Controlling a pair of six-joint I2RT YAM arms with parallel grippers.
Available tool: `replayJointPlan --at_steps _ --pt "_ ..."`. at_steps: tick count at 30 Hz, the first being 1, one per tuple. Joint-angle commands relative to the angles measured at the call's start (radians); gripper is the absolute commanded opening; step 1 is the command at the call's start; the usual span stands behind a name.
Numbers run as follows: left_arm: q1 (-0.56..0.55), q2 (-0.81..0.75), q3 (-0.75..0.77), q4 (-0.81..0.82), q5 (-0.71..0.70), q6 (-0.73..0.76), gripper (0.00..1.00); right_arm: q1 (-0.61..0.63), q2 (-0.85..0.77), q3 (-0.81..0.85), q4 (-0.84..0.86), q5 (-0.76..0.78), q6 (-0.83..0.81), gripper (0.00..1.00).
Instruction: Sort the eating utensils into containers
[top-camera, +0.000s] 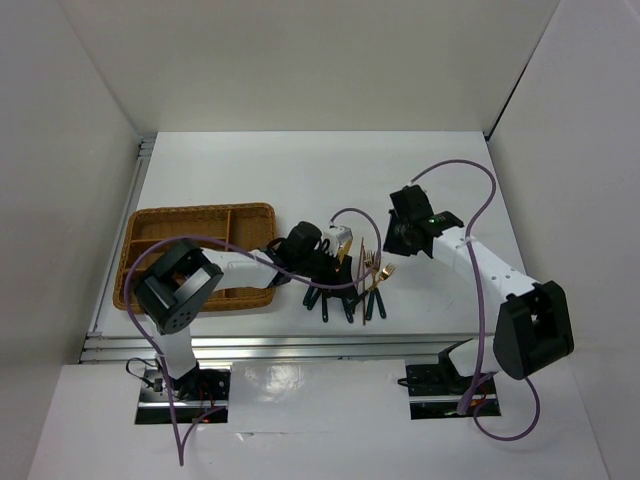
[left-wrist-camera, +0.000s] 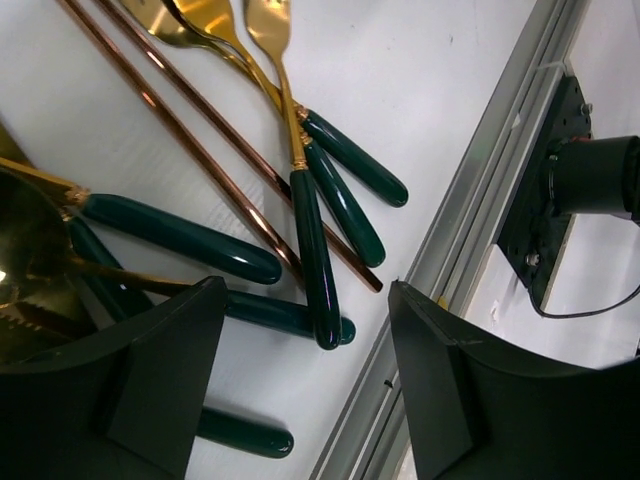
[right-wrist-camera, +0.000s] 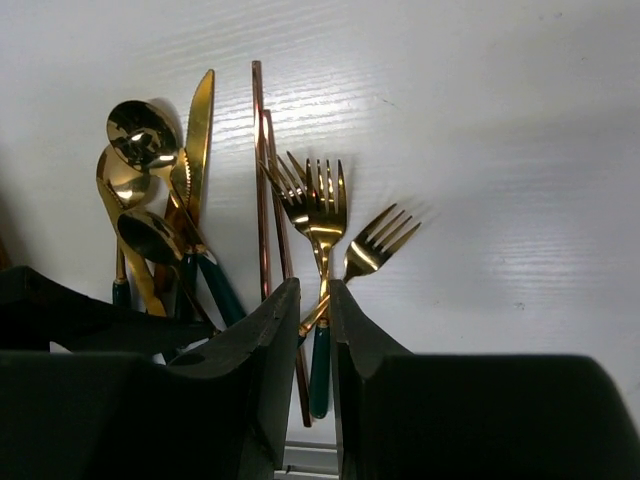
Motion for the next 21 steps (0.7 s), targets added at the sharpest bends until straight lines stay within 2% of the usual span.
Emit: replayJointPlan --at_steps 1,5,14,21 --pt "-0.021 0.008 0.009 0.019 0.027 0.038 0.79 -0.01 -0.024 -0.021 -0.003 0.003 0.027 0.26" --pt "-0.043 0.008 0.009 0.019 0.005 0.038 0.76 -0.01 -0.036 -0.039 -0.003 0.003 0.027 0.26" --pt "-0.087 -0.011 0.063 -0.103 -0.157 0.073 0.72 -0.01 -0.056 -0.103 0.015 -0.045 0.059 0.27" --pt "-0.087 -0.173 0.023 -0.122 -0.289 0.046 0.75 -0.001 -0.117 -0.169 0.067 -0.178 0.068 0.27"
